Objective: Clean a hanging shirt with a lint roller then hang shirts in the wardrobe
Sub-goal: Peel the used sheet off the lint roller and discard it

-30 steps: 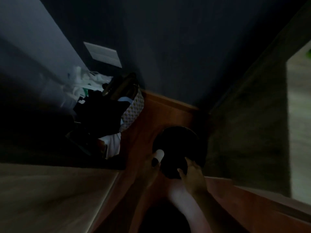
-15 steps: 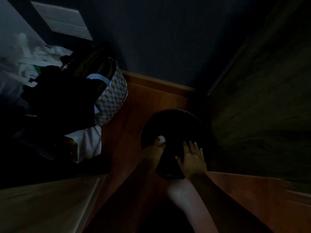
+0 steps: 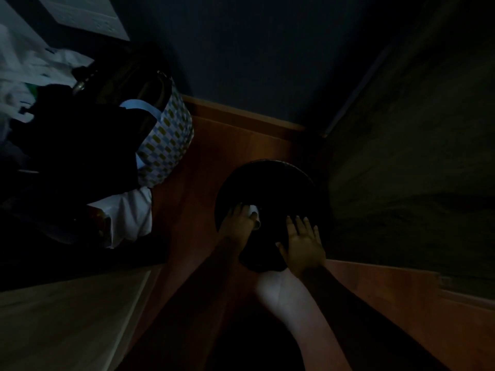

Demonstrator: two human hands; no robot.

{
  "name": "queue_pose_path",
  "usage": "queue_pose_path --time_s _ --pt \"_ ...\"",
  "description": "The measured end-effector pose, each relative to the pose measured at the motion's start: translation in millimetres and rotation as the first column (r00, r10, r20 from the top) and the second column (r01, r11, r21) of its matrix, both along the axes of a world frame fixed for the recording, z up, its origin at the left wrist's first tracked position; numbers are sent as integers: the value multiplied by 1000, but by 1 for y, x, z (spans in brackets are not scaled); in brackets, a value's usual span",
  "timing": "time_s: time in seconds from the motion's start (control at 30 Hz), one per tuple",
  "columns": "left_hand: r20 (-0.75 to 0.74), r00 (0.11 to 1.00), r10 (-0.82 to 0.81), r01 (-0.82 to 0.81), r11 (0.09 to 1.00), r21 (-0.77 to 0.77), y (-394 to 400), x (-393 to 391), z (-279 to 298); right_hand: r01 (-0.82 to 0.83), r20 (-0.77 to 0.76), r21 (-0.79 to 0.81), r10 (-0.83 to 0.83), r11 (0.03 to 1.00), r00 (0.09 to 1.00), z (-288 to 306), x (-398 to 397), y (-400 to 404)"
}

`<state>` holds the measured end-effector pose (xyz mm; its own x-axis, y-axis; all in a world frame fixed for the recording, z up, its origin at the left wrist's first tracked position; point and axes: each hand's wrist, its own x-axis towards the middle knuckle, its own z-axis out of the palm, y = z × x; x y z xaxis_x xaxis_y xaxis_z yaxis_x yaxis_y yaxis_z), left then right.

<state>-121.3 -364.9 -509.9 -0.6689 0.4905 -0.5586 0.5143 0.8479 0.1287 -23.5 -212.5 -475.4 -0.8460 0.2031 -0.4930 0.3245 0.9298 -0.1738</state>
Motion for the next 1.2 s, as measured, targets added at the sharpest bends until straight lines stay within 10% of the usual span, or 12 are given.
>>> queue_pose_path --time_s 0.3,0.73,1.2 --pt "-146 983 112 -89 983 159 -36 21 132 42 9 -54 -42 998 999 113 18 -21" --pt "-285 893 349 -239 903 357 -73 11 488 -40 -315 -181 -19 983 949 483 8 -74" --pt "-542 763 352 -3 841 542 118 29 657 86 -648 -23 -80 996 758 640 34 161"
